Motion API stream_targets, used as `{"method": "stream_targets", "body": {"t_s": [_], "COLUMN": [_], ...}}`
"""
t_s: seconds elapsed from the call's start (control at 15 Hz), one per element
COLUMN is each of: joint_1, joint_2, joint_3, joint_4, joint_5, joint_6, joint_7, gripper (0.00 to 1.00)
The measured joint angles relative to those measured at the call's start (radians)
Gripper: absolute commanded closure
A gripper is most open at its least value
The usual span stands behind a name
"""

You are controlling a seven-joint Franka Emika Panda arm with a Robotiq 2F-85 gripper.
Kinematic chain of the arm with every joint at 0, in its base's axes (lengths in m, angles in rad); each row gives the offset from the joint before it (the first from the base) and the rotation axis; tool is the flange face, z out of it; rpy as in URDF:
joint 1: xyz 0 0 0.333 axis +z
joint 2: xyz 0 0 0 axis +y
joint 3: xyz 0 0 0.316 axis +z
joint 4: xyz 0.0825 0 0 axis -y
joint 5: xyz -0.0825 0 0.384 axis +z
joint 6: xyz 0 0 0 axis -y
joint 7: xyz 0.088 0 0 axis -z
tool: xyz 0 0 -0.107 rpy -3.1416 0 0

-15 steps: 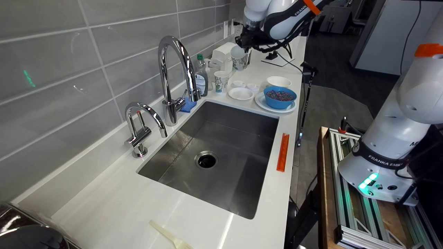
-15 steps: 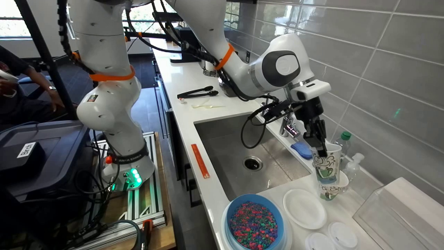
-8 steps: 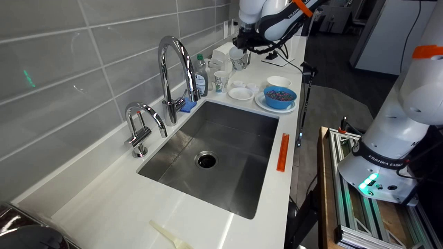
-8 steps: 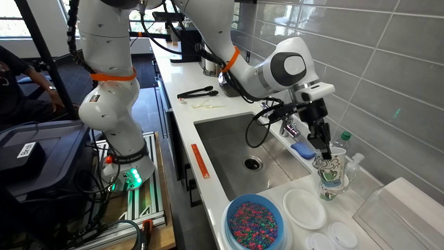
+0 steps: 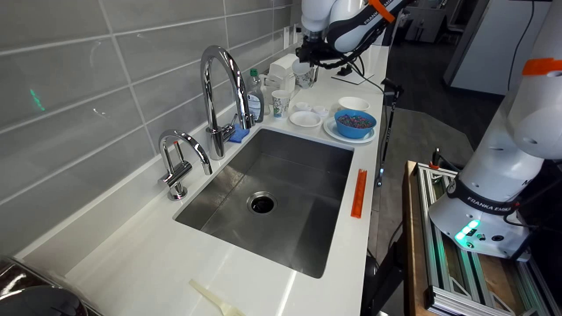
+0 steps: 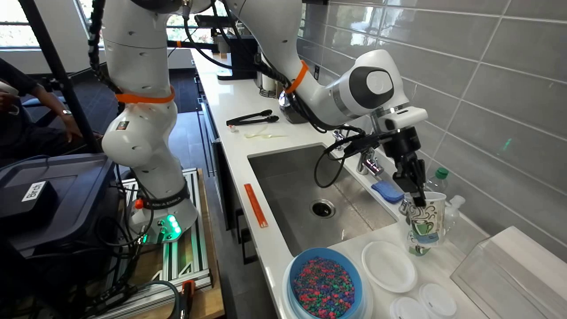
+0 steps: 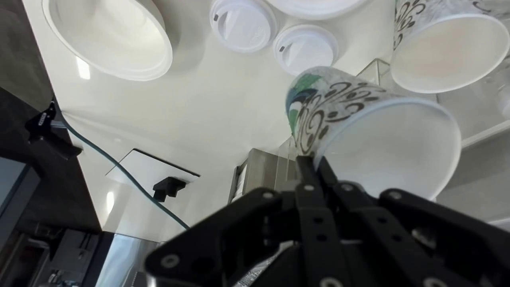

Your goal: Pour the contents in the cup inside the sink into the cup on the counter

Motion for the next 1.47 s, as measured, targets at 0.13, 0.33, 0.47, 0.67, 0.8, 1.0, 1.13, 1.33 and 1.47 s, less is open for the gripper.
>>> {"method": "stream_targets", "body": {"t_s": [0.13,0.33,0.47,0.67,0.8,1.0,1.13,1.33,1.47], "joint_1": [0.011,0.027,0.037,0.050,0.058,0.069,0.077,0.089,0.096], "joint_2": [0.012,0.031,0.046,0.068,0.081,0.102,0.116,0.138,0.153], "joint_3": [-0.001,-0.002,-0.002,-0.001,0.000,0.001,0.002,0.003,0.004], "joint_4": [0.012,0.030,0.042,0.062,0.075,0.096,0.111,0.134,0.145], "joint_5": [-0.014,-0.044,-0.068,-0.092,-0.098,-0.110,-0.128,-0.161,-0.183], "joint_6": [-0.024,-0.068,-0.095,-0.132,-0.147,-0.170,-0.183,-0.213,-0.232], "joint_7": [0.027,0.069,0.100,0.131,0.142,0.156,0.175,0.205,0.225], "gripper": [0.99,0.99,0.99,0.99,0.99,0.99,0.99,0.99,0.99]}}
